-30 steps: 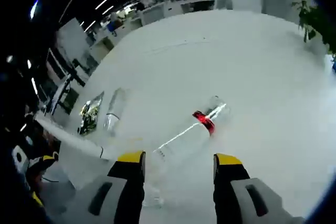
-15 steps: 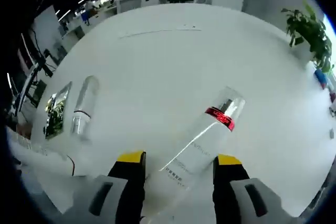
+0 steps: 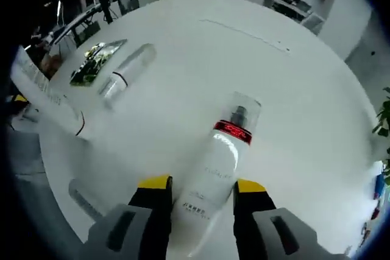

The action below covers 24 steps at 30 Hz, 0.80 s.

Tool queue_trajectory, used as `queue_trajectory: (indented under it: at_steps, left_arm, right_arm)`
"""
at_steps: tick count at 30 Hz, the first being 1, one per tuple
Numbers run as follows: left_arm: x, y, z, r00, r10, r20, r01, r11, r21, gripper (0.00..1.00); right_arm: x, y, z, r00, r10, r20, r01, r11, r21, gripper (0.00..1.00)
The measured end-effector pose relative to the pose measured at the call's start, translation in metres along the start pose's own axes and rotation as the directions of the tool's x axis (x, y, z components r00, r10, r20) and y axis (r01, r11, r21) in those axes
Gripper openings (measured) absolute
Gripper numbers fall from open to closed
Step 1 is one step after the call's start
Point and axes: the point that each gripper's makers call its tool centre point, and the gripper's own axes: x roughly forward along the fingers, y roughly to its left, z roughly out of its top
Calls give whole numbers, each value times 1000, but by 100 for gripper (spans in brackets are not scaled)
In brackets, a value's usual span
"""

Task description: Arrange the skincare products in the storage area until every visible bottle or jar stands upright without overlapping.

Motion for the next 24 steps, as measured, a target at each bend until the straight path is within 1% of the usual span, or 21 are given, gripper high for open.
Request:
queue_trajectory:
  at_steps: [1,2,3,4,5,6,7,9,10,11,12,13,14,15,16,19,20,22,24]
  left_arm:
    - [1,1,0,1000,1,-1,-1,1000,-1,82]
    - [1,1,0,1000,1,0,-1,1000,-3,82]
    - [1,2,1,1000,2,2,-2,1000,-7,82]
    - [1,2,1,1000,3,4,-3,1000,-9,82]
    - [1,2,0,1000,4,5,-4,1000,-12,82]
    - [0,3,-1,1000,6,6,-6,1000,-16,82]
    - [0,3,-1,1000,8,6,-7,1000,-18,82]
    - [-1,6,-4,1000,12,3,-12,1000,-25,82]
    - [-2,7,-6,1000,15,2,-15,999,-30,82]
    - [-2,8,-6,1000,16,1,-16,999,-34,82]
    - [-3,8,-7,1000,17,1,-17,999,-37,82]
    - [-3,9,-7,1000,19,1,-19,999,-40,82]
    - [-4,10,-7,1000,22,2,-22,999,-45,82]
    - [-3,11,-7,1000,23,3,-23,999,-49,82]
    - [-3,11,-7,1000,24,3,-24,998,-53,81]
    - [-2,13,-7,1000,24,2,-23,998,-56,81]
    - [-1,13,-7,1000,22,0,-22,998,-56,81]
    - [0,13,-7,1000,19,-5,-19,998,-55,80]
    - [1,12,-6,1000,14,-4,-14,999,-52,80]
  right_arm:
    - [1,-1,2,1000,1,3,-1,1000,10,28]
    - [2,-6,9,1000,7,4,-7,999,36,26]
    - [3,-7,14,1000,9,14,-10,998,56,26]
    - [6,-13,23,1000,11,15,-13,996,83,29]
    - [8,-14,26,1000,17,6,-18,994,111,36]
    - [8,-15,29,1000,18,0,-18,993,118,40]
    - [11,-16,35,1000,16,-1,-16,995,100,40]
    - [18,-22,43,1000,4,-11,-3,998,63,34]
    - [19,-21,45,1000,5,-16,-4,998,62,34]
    - [22,-21,45,999,6,-35,-4,998,63,35]
    - [22,-19,44,999,10,-48,-7,998,62,33]
    - [26,-19,45,998,20,-56,-16,998,62,23]
    - [29,-21,40,996,-11,-86,25,987,161,23]
    - [29,-17,45,997,22,-75,-12,992,127,22]
    - [23,-15,42,995,20,-97,-8,992,124,22]
    - [20,-11,43,994,28,-109,-18,996,91,22]
    - [15,-9,40,993,28,-117,-20,997,76,22]
    - [13,-10,40,993,33,-116,-24,997,75,22]
    - [14,-12,38,994,34,-107,-23,994,105,21]
